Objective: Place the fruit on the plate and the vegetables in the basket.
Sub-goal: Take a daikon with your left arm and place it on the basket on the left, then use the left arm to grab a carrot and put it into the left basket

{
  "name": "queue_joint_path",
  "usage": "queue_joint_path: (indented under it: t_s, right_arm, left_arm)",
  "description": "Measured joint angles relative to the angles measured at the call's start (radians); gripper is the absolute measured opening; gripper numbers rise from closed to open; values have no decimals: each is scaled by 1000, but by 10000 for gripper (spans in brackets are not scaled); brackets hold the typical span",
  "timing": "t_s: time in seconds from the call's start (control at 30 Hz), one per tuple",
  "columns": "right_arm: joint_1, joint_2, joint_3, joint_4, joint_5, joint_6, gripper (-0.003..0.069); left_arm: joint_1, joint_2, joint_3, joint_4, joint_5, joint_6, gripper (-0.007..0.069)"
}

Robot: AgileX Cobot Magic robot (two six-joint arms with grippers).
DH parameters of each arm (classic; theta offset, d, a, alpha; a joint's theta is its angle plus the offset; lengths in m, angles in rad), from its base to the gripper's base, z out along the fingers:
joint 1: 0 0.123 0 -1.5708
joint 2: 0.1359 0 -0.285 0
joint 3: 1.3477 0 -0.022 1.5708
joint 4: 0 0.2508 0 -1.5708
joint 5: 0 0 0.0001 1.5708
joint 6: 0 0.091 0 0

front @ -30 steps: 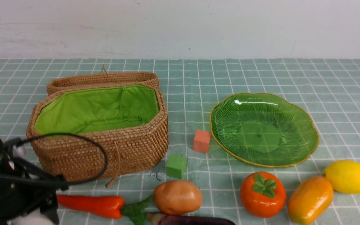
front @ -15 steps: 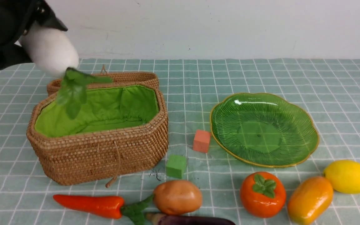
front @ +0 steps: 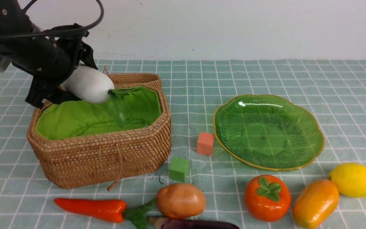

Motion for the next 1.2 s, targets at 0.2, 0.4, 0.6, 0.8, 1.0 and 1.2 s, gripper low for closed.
queue_joint_path:
  t_s: [0.2, 0.4, 0.6, 0.8, 1.0, 1.2]
  right_arm:
    - [0, 0, 0, 0, 0, 0, 242]
    - [0, 0, 0, 0, 0, 0, 242]
    - [0, 0, 0, 0, 0, 0, 242]
    - [0, 0, 0, 0, 0, 0, 242]
    - [0, 0, 0, 0, 0, 0, 242]
    - [0, 0, 0, 0, 0, 0, 242]
  left_arm:
    - [0, -4, 0, 1, -8, 137, 666]
    - [0, -14, 0, -52, 60, 218, 629]
    - [0, -99, 0, -121, 191, 476, 533]
    - [0, -291, 2, -88, 322, 520, 514]
    - [0, -483, 135, -84, 362, 489, 514]
    - [0, -555, 452, -122, 270, 380, 514]
